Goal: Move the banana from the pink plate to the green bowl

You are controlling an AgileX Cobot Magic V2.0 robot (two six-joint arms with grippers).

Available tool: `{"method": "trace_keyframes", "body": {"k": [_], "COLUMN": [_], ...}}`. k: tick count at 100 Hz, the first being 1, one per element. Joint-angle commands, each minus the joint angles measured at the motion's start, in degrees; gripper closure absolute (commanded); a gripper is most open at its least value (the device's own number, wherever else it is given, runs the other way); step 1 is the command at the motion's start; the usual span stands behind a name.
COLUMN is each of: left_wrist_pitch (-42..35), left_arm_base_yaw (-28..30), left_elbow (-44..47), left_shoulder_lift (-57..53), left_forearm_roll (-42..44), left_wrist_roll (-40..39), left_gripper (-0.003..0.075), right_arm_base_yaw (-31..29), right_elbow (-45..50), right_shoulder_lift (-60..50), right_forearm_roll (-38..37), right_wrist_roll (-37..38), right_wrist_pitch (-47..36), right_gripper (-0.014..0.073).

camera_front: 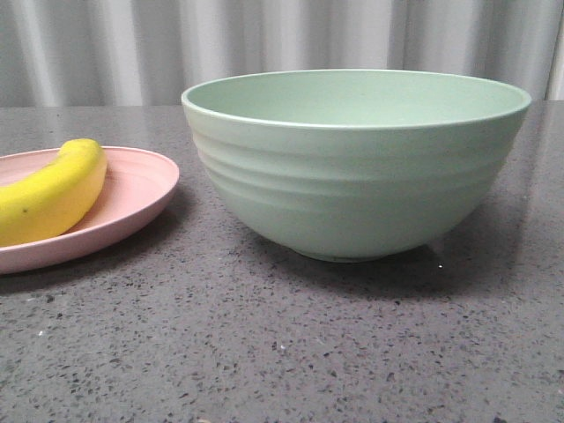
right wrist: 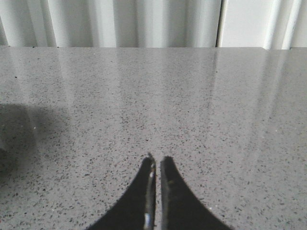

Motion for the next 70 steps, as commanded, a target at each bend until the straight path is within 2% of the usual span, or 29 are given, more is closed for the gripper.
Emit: {"method": "trace_keyframes", "body": {"k": [1, 22, 39, 59, 70], "left_wrist_pitch": [-5.63, -5.13, -4.91, -5.35, -5.70], "left_arm_base_yaw": [0.11, 0.11, 0.11, 0.11, 0.11], "left_elbow": [0.01, -5.27, -11.91, -19.18, -21.60], "left_shoulder_lift": [-1.59, -0.62, 5.52, 15.62, 20.13], "left_forearm_roll": [-1.69, -0.99, -0.72, -0.72, -0.72], "left_wrist_roll": [-0.40, -0.40, -0.40, -0.40, -0.40], "left_gripper": [0.0741, 0.0741, 0.0741, 0.0741, 0.0741], "right_arm_base_yaw": [-0.31, -0.20, -0.20, -0.20, -0.20], "right_elbow": [1.04, -2.88, -7.67, -13.24, -17.50], "right_shoulder_lift": [-1.29, -1.29, 0.07, 6.58, 12.18], "right_forearm_roll": [-0.62, -0.62, -0.39, 3.44, 4.05], "right_wrist_roll": [-0.50, -0.50, -0.50, -0.50, -0.50], "right_wrist_pitch": [-6.39, -2.56, 1.17, 4.02, 10.02], "right_gripper": [0.0657, 0.0657, 0.0657, 0.0657, 0.0657]}}
